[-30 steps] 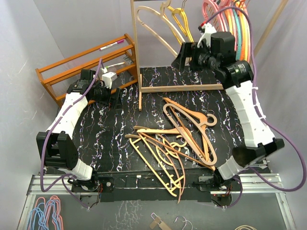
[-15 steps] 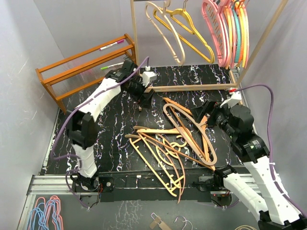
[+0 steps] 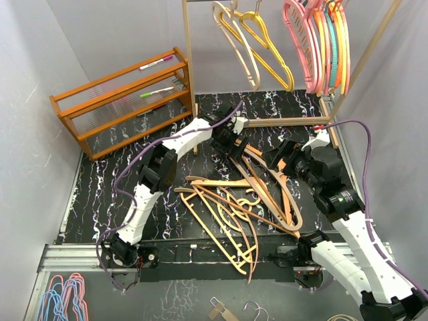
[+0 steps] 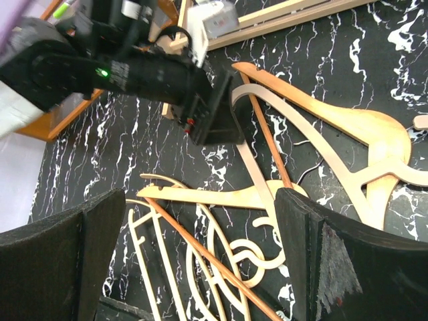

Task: Organize the hangers
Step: Pick up the hanger at the center of the board.

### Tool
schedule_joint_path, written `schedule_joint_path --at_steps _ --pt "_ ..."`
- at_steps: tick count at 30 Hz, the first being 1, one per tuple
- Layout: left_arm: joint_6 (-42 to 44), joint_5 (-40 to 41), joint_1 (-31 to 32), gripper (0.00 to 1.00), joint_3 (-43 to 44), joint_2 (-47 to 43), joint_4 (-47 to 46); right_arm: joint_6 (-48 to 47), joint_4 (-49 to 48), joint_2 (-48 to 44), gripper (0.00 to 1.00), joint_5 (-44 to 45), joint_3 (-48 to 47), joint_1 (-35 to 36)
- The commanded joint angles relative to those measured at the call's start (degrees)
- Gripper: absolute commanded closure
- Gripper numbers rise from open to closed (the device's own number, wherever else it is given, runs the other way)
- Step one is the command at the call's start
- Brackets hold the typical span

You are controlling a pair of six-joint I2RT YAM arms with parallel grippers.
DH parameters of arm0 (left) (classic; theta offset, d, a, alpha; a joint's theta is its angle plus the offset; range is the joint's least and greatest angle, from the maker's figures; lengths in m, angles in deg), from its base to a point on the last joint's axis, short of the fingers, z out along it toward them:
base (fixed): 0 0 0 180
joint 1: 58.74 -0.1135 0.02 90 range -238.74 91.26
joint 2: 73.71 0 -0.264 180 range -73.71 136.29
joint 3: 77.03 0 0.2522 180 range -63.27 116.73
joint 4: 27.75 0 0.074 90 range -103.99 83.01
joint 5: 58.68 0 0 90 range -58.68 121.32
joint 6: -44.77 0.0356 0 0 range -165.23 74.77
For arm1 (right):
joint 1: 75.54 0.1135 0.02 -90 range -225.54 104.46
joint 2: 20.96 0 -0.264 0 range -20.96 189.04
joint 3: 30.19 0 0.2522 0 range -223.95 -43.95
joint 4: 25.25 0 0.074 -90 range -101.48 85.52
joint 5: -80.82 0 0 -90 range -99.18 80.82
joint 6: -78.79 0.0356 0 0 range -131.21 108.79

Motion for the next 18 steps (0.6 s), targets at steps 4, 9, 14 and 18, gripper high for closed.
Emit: schedule_joint_path --at_steps 4,9,14,18 --pt "-3.10 6.53 0.25 0.03 3.64 2.17 -3.45 0.25 -3.98 -2.37 0.01 3.20 -0.85 -0.15" --pt "-2.26 10.10 0.26 0.03 2.02 2.16 -6.20 -0.01 -3.73 -1.87 0.01 2.70 -0.55 -0.09" --pt "-2.20 10.60 0.26 0.13 0.47 2.19 -7.34 -0.10 -4.40 -1.13 0.01 2.30 -0.23 -0.15" --pt "-2.23 9.97 0.25 0.27 -0.62 2.90 -7.52 -0.09 -4.84 -0.90 0.01 2.19 -0.21 -0.13"
